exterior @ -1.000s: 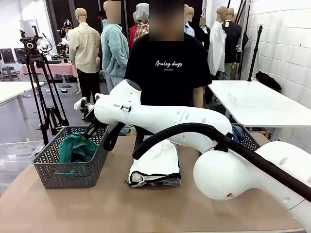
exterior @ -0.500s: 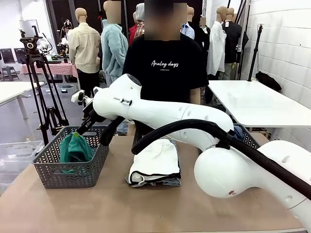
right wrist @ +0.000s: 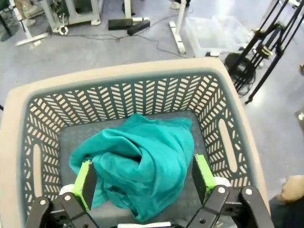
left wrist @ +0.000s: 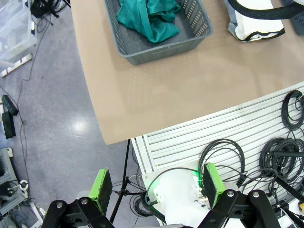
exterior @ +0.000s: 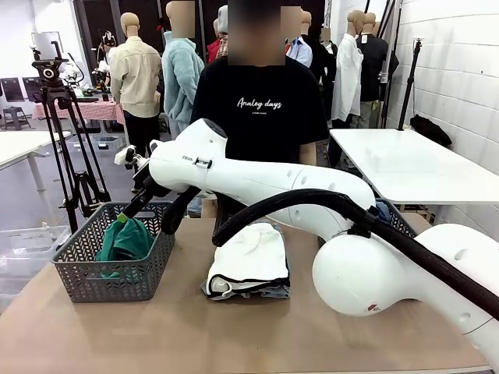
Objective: Sort the tops and bottoms.
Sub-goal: Sort the clothes according to human instructions, then lift clothes from the center of the table with your left hand.
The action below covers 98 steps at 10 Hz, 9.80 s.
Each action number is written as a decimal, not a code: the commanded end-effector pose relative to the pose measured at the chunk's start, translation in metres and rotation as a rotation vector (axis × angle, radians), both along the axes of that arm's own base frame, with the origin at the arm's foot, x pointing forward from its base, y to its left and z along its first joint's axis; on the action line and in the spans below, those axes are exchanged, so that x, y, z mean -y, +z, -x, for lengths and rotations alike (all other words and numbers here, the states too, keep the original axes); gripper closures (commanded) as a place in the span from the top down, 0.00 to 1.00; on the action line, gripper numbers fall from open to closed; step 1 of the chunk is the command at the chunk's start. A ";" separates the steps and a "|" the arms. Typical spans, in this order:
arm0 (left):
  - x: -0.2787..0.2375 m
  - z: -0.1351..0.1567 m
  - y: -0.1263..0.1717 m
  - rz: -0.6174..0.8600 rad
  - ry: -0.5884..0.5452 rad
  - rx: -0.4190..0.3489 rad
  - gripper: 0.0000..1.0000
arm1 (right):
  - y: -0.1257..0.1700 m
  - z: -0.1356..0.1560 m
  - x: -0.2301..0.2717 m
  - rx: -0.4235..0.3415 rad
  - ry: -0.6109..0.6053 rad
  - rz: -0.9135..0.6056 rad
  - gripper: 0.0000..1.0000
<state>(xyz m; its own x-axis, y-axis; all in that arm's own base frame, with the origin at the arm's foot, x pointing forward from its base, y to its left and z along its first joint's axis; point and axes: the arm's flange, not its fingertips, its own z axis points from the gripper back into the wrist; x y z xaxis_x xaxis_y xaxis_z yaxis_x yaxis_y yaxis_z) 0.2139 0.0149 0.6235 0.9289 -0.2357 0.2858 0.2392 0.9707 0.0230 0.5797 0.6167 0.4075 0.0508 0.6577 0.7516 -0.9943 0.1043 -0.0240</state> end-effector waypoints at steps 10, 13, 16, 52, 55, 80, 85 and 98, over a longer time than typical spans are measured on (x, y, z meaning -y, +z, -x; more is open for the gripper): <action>0.000 -0.001 0.000 0.004 0.015 0.011 1.00 | 0.000 0.000 0.000 0.000 0.000 0.000 1.00; 0.000 -0.001 0.000 0.004 0.015 0.011 1.00 | 0.085 0.094 0.066 0.024 -0.011 0.101 1.00; 0.000 -0.001 0.000 0.004 0.015 0.011 1.00 | 0.132 0.146 0.150 -0.053 -0.131 0.289 1.00; 0.000 -0.001 0.000 0.004 0.015 0.011 1.00 | 0.071 0.137 0.323 -0.383 -1.046 0.358 1.00; 0.000 -0.001 0.000 0.004 0.015 0.011 1.00 | 0.071 0.137 0.323 -0.383 -1.046 0.358 1.00; 0.185 -0.190 -0.136 0.179 -0.387 0.002 1.00 | 0.146 0.231 0.403 -0.335 -1.208 0.448 1.00; 0.252 -0.267 -0.189 0.245 -0.521 -0.002 1.00 | 0.156 0.287 0.456 -0.417 -1.357 0.382 1.00; 0.364 -0.342 -0.197 0.069 -0.590 -0.052 1.00 | 0.162 0.287 0.458 -0.399 -1.339 0.383 1.00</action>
